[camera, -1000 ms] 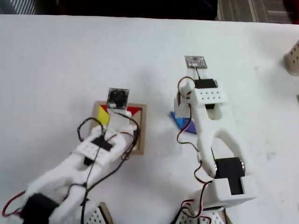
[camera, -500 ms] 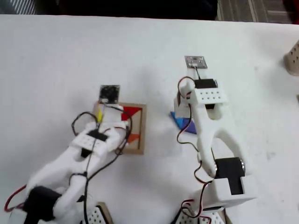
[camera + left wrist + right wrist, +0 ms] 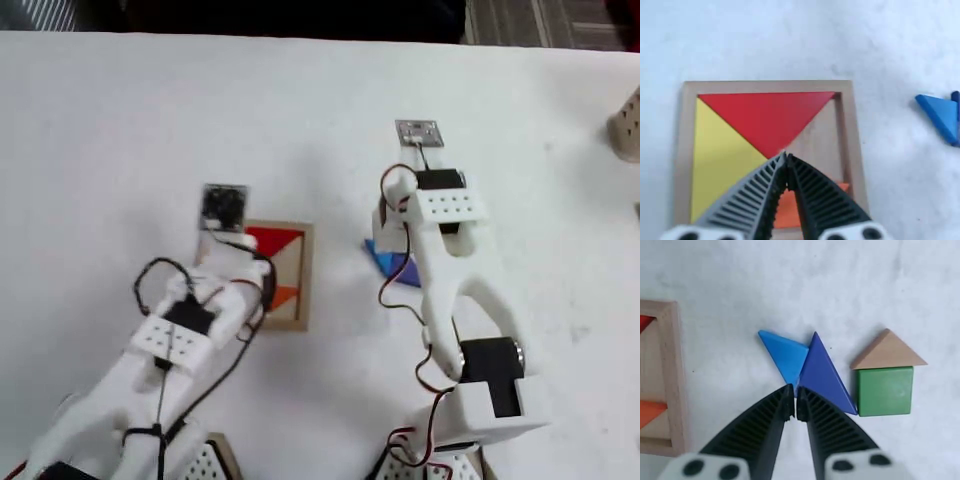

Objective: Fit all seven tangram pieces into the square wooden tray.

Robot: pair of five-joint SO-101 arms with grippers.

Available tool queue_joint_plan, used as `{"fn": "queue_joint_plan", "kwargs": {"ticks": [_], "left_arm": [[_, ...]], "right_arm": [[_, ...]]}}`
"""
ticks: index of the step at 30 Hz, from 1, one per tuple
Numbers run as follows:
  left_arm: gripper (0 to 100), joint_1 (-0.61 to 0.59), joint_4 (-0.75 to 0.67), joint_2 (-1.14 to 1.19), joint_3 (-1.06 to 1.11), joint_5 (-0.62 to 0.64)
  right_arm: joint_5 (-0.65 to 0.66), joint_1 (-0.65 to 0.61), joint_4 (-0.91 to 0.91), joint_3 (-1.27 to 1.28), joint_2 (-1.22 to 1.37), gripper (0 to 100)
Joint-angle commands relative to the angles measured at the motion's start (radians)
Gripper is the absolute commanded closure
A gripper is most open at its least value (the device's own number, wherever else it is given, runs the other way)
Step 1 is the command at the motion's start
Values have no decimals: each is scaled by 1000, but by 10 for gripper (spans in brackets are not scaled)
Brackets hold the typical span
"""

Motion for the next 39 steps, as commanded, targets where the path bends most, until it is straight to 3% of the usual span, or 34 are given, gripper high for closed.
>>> {"fn": "queue_joint_plan", "kwargs": {"ticks": [1, 4, 13, 22, 39], "left_arm": [[980, 145, -2, -31, -5, -11], [980, 197, -3, -31, -8, -9], [980, 193, -60, 76, -31, -14], [980, 102, -51, 337, -180, -17], [980, -85, 63, 84, 6, -18]], "right_arm": [[-3, 10, -7, -40, -38, 974], [-3, 10, -7, -40, -38, 974], [-3, 10, -7, -40, -38, 974], [-3, 10, -7, -40, -38, 974], [-3, 10, -7, -40, -38, 974]]}}
